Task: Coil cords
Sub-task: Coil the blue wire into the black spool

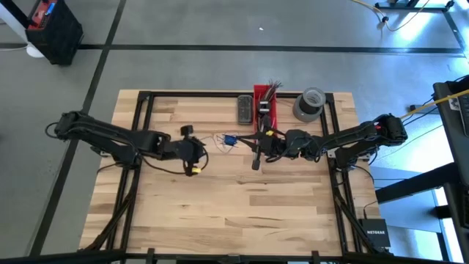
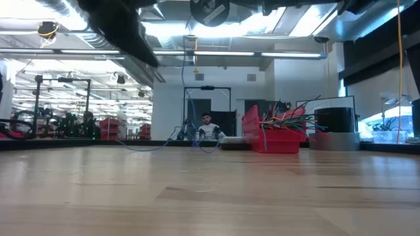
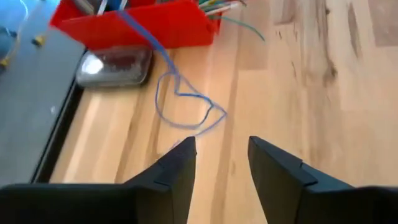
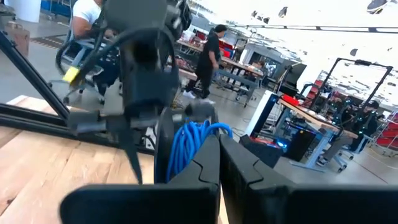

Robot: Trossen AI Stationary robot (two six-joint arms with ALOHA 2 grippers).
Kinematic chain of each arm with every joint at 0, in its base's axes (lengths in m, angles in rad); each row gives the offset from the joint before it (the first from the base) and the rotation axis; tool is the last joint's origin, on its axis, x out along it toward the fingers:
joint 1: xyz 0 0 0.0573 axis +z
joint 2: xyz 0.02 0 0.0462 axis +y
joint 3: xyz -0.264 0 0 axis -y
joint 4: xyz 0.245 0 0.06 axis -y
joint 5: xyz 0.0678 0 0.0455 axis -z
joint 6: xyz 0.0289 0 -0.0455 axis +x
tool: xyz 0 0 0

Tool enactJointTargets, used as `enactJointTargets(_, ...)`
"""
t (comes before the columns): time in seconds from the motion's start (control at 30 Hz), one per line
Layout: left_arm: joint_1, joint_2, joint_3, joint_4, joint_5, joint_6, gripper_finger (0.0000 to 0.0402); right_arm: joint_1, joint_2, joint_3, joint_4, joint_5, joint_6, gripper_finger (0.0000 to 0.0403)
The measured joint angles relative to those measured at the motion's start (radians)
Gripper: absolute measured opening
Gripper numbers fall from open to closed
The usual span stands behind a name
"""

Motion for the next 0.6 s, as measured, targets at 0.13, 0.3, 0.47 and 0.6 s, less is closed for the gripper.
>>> enactJointTargets(0.13,-0.03,-0.048,0.09,-0.103,-0.008,-0.028,0.0143,0.0,0.001,0.0,-0.022,0.0,0.0,0.0003)
enactJointTargets(0.3,-0.034,-0.104,0.08,0.229,-0.051,0.178,0.0132,0.0,0.001,0.0,-0.058,-0.058,0.0,0.0003)
enactJointTargets(0.47,-0.017,-0.057,-0.009,0.514,0.038,0.305,0.0121,0.0,0.001,0.0,-0.079,-0.13,0.0,0.0003)
enactJointTargets(0.6,-0.01,-0.003,-0.041,0.602,0.062,0.347,0.0111,0.0,0.001,0.0,-0.082,-0.146,0.0,0.0003)
